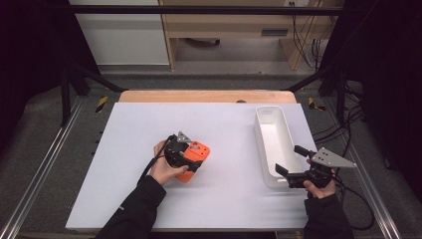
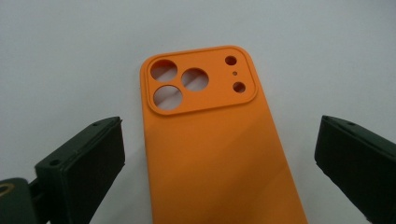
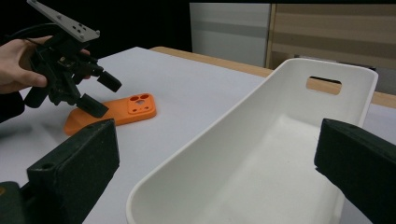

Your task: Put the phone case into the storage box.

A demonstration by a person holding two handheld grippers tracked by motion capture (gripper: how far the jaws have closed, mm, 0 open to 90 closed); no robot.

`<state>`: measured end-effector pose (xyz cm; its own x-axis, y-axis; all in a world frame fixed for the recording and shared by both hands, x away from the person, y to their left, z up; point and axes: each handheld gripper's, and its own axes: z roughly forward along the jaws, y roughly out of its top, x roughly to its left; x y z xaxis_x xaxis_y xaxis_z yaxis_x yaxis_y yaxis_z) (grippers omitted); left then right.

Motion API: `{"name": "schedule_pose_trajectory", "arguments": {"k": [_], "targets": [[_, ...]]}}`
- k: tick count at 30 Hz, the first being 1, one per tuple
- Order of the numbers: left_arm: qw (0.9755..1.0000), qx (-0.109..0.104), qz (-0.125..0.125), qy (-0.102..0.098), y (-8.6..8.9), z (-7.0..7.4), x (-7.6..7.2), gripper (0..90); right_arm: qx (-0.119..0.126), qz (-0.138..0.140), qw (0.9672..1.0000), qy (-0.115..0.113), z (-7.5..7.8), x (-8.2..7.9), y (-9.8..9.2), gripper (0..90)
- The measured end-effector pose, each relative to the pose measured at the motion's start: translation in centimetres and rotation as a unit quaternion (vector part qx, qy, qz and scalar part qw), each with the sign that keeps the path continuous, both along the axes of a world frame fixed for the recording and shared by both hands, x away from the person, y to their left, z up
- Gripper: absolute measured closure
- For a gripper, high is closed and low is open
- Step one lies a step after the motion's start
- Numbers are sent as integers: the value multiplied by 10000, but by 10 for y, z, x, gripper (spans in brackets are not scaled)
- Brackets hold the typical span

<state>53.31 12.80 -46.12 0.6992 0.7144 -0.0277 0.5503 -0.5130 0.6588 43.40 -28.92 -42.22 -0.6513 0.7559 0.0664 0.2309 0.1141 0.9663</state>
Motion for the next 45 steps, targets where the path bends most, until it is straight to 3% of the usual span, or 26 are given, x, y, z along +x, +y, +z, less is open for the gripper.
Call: {"name": "schedule_pose_trajectory", "arguments": {"k": [19, 45], "targets": [[9996, 178, 34, 224, -2, -12, 2, 31, 6, -15, 10000, 2, 0, 0, 0, 4], [9987, 445, 156, 184, -7, -13, -3, 112, 13, -25, 10000, 15, 0, 0, 0, 4]]}}
